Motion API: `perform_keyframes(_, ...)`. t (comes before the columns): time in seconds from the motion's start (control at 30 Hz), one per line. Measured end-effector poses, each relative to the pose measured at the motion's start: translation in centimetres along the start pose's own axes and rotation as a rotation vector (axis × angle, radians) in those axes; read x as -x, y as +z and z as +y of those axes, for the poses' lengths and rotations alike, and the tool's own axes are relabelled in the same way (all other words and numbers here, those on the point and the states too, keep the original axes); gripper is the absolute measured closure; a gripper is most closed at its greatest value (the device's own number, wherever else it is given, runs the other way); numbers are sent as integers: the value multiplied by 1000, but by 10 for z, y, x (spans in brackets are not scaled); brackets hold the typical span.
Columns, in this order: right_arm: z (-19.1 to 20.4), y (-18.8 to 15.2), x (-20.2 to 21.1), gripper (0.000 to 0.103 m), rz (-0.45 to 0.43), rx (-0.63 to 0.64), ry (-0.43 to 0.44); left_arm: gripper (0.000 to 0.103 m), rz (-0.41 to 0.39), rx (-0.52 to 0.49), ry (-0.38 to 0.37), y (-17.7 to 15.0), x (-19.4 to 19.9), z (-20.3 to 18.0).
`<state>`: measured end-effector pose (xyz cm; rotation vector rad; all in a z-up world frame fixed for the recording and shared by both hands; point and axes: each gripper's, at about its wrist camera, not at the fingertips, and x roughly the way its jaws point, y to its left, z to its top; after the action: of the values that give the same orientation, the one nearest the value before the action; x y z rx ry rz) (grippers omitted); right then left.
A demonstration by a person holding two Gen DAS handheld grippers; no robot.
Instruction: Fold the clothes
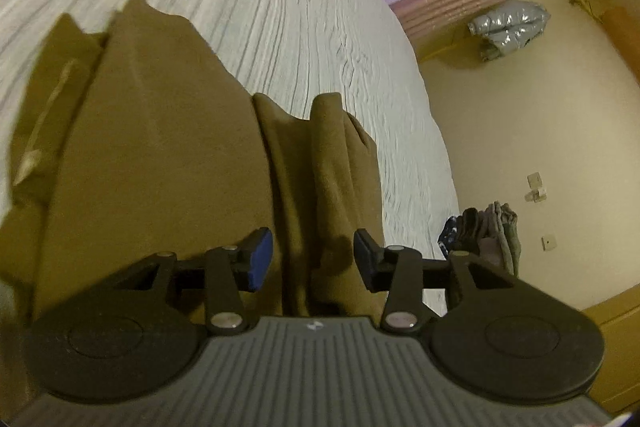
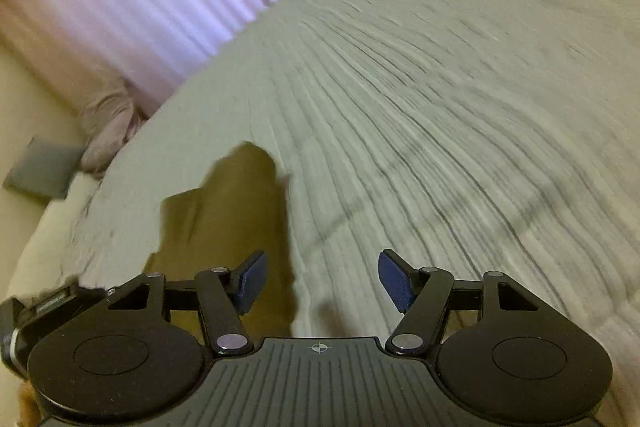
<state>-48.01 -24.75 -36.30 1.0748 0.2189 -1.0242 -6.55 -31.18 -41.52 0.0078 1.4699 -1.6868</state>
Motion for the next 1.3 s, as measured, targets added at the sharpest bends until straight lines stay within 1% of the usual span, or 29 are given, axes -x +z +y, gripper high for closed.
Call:
perform_keyframes(0.03, -6, 1, -7, 37, 17, -50, 22, 63, 8, -12, 3, 2, -5, -1)
perform_keyframes(0.13, -18, 5, -31, 57, 63, -186, 70, 63, 26, -10, -5, 1, -14, 0)
perform_keyframes(0.2, -20, 6, -42, 60, 86, -226, 86, 64, 37, 9, -22, 2, -19, 3)
perform_keyframes(0.23, -20, 7, -46, 61, 96, -236, 94, 68, 43, 16, -32, 2, -21, 4)
perform_keyframes(0.3, -21, 8, -52, 61, 113, -249, 109, 78, 55, 16, -53, 2, -22, 4)
perform_keyframes(0.33, -20, 9, -53, 61, 116, -239, 109, 92, 56, 8, -66, 3, -22, 4)
perform_keyframes(0.4, -17, 12, -55, 61, 121, -219, 110, 94, 30, -23, -79, 5, -12, 1)
perform_keyframes(0.53, 7, 17, -67, 61, 129, -126, 125, 95, -59, -107, -73, 18, 32, -8)
perform_keyframes(0.63, 43, 16, -83, 61, 143, -6, 139, 95, -108, -155, -46, 26, 64, -8)
perform_keyframes(0.77, 92, 4, -98, 61, 144, 202, 106, 95, -141, -149, 7, 24, 93, 14)
perform_keyframes(0.87, 110, -8, -106, 61, 148, 285, 93, 95, -160, -103, 20, 19, 101, 36)
perform_keyframes(1.0, 121, -19, -111, 61, 143, 347, 75, 95, -178, -66, -2, 15, 106, 52)
perform_keyframes(1.13, 125, -28, -123, 61, 145, 379, 66, 95, -202, -60, 28, 11, 103, 56)
perform_keyframes(1.2, 129, -32, -118, 61, 145, 406, 75, 95, -218, -49, 29, 8, 107, 62)
perform_keyframes(1.3, 132, -36, -115, 61, 137, 440, 70, 94, -201, -29, 55, -1, 97, 69)
